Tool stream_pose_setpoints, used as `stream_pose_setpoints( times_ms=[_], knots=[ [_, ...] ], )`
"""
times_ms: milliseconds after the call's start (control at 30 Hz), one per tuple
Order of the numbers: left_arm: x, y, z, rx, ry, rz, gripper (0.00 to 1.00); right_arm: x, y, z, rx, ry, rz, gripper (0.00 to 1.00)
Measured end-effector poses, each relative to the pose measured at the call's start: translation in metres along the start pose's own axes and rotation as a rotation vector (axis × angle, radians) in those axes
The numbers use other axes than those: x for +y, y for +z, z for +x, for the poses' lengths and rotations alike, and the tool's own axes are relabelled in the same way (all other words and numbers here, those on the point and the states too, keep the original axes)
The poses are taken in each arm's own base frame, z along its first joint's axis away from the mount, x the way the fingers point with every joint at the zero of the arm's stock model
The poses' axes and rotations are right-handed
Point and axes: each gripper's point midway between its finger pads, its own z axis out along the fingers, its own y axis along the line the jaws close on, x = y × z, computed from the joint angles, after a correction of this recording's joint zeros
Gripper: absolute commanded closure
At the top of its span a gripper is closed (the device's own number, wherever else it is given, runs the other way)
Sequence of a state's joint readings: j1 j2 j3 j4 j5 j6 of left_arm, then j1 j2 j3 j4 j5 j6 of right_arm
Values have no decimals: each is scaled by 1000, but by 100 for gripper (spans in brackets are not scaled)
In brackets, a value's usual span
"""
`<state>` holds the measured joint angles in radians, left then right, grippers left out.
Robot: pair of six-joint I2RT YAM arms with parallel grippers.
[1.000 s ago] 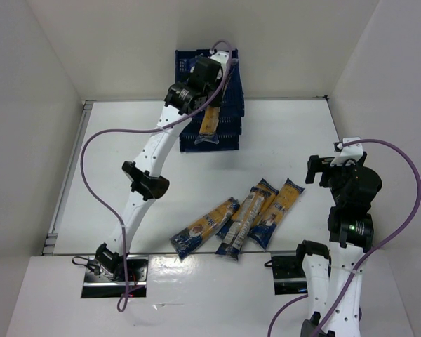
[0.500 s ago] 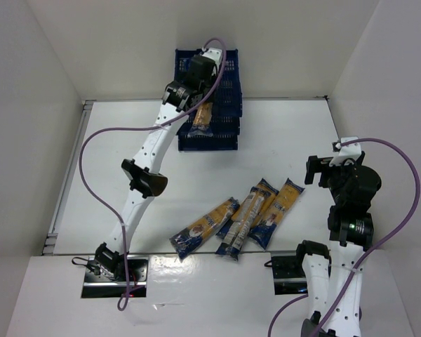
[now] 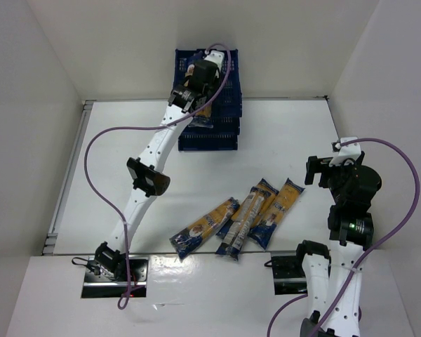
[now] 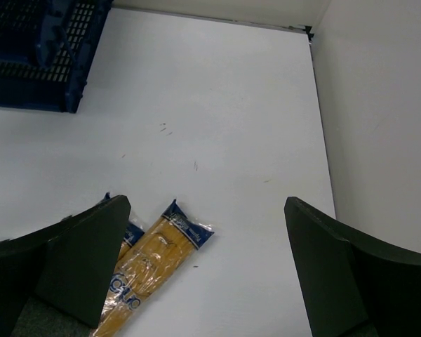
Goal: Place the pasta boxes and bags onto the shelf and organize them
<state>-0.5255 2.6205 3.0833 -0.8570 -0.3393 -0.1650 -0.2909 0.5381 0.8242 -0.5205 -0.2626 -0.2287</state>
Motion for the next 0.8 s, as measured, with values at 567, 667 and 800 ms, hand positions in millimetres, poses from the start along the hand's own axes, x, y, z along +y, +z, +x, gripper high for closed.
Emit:
stream_pose_setpoints(
  times_ms=[567, 667, 800],
  knots=[
    [19, 0, -12, -33, 39, -33, 10, 2, 2, 1, 7, 1, -13, 0],
    [18, -12, -9, 5, 48, 9, 11, 2, 2, 1, 6, 1, -14, 0],
    [9, -36, -11, 44, 57, 95, 13, 2, 2, 1, 6, 1, -17, 0]
  ],
)
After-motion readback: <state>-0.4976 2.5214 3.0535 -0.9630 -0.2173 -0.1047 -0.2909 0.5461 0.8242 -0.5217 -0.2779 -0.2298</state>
